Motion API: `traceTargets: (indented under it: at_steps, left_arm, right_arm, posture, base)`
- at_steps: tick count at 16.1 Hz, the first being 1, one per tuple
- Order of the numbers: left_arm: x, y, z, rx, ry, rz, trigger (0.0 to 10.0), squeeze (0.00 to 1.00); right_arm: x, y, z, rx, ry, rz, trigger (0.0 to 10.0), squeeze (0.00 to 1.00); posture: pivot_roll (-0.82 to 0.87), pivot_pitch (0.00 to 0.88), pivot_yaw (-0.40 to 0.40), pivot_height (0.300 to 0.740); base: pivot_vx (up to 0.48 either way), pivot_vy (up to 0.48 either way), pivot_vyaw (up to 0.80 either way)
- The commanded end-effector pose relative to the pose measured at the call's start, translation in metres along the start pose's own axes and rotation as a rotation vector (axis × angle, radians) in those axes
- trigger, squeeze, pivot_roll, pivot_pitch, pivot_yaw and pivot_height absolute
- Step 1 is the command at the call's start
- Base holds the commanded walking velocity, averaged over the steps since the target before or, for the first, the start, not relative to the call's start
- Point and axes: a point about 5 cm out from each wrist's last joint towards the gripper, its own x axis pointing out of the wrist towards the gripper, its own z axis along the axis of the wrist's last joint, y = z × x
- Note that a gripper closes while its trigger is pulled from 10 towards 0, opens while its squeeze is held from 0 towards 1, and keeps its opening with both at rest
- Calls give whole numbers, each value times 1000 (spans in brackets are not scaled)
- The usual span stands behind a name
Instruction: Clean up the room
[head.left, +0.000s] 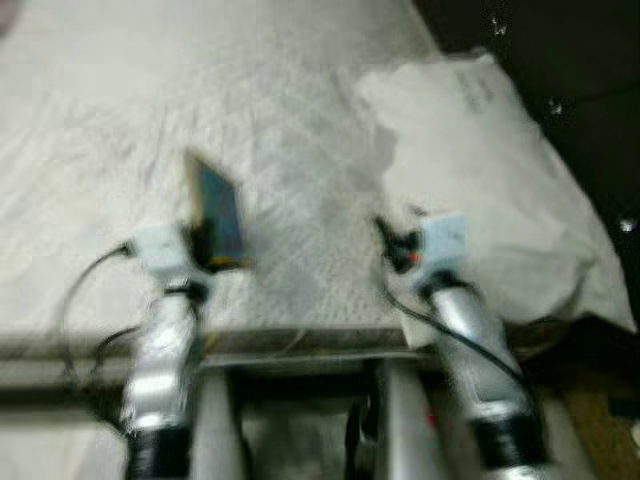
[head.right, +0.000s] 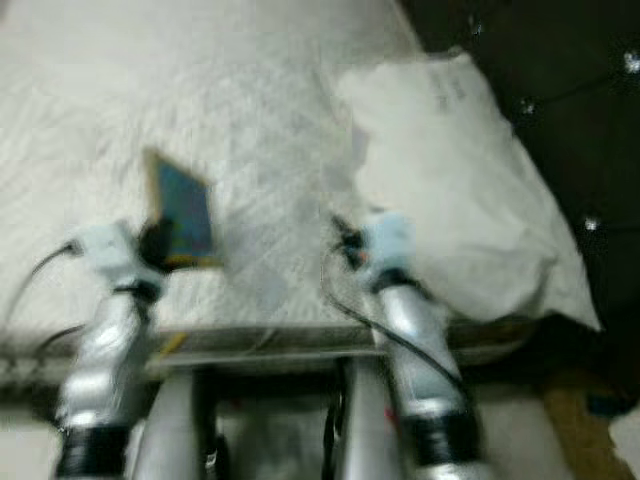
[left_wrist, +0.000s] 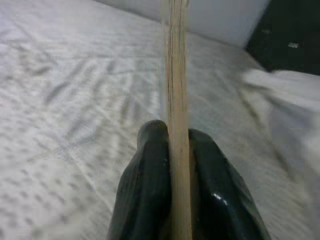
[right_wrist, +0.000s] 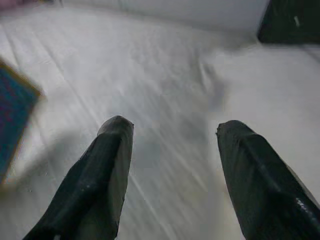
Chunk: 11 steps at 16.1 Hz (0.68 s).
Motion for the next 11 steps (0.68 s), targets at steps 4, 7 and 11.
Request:
traceTargets:
  at_steps: [4, 7, 11]
  left_arm:
    - [2, -1, 2, 13, -4, -15, 10000, 0]
    - [3, -3, 2, 6, -5, -14, 10000, 0]
    - [4, -4, 2, 3, -10, -22, 10000, 0]
  right_arm:
    - [0, 4, -1, 16, 5, -1, 10000, 0]
    - [-1, 4, -1, 16, 5, 1, 10000, 0]
    - [-1, 4, -1, 16, 5, 1, 10000, 0]
  posture:
    - [35, 112, -54, 555]
    - [34, 109, -53, 518]
    - [29, 106, -52, 518]
  base:
    - [0, 0, 0]
    - [0, 0, 0]
    - [0, 0, 0]
